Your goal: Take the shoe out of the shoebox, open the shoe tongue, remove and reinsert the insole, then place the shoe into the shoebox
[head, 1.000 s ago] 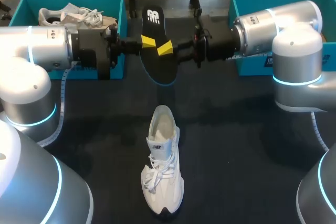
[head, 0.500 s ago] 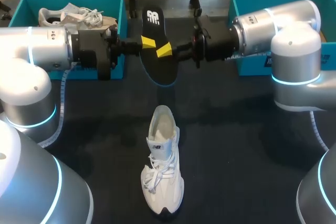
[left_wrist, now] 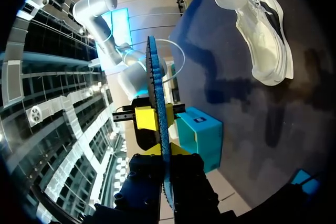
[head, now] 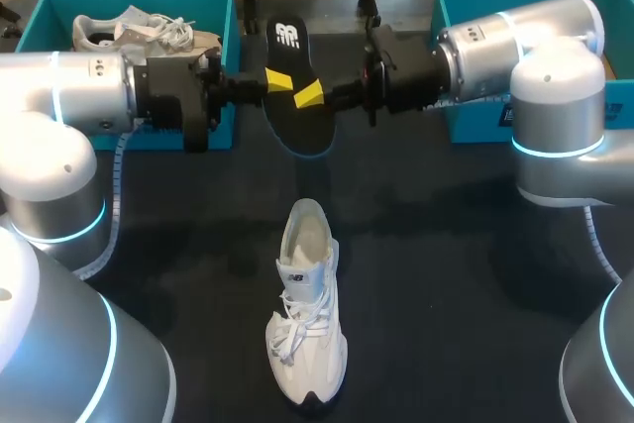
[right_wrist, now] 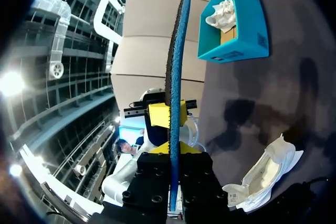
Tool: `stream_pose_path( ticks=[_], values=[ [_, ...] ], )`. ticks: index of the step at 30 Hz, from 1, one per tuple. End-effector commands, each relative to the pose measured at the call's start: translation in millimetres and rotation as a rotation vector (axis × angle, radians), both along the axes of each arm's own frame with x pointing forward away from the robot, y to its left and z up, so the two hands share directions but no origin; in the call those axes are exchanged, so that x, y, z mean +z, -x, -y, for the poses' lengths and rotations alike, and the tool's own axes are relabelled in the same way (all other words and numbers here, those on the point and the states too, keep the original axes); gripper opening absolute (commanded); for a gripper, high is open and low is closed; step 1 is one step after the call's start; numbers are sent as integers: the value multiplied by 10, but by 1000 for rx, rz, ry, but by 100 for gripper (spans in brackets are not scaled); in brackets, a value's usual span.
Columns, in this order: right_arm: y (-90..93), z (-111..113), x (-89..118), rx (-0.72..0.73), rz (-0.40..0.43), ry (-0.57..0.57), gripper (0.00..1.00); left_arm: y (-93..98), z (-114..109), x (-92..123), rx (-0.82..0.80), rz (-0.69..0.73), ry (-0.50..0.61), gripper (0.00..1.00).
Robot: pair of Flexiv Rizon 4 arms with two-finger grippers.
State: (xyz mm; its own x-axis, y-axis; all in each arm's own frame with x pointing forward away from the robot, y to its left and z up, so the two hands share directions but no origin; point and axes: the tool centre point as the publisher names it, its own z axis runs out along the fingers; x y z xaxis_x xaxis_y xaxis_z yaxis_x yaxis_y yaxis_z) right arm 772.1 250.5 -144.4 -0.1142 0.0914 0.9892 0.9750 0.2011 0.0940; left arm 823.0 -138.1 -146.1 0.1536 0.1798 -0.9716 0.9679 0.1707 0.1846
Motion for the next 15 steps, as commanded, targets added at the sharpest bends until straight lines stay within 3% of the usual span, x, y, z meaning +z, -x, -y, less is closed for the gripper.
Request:
stream_pose_path(
  ticks=[1, 2, 3, 7, 15],
  values=[
    [-10, -23, -7, 2, 6, -5, 0, 20, 11, -9, 4, 4, -11, 0],
    [-12, -21, -8, 1, 11, -7, 0, 28, 8, -8, 4, 6, -19, 43],
    [-14, -15, -8, -2, 18, -8, 0, 42, 1, -6, 10, 13, -54, 100],
    [-9, 24, -9, -17, 46, -6, 0, 158, -98, 3, 61, 67, -197, 100],
    [-17, 134, -36, -27, 158, -6, 0, 271, -631, -51, 157, -1, -346, 100]
  ],
)
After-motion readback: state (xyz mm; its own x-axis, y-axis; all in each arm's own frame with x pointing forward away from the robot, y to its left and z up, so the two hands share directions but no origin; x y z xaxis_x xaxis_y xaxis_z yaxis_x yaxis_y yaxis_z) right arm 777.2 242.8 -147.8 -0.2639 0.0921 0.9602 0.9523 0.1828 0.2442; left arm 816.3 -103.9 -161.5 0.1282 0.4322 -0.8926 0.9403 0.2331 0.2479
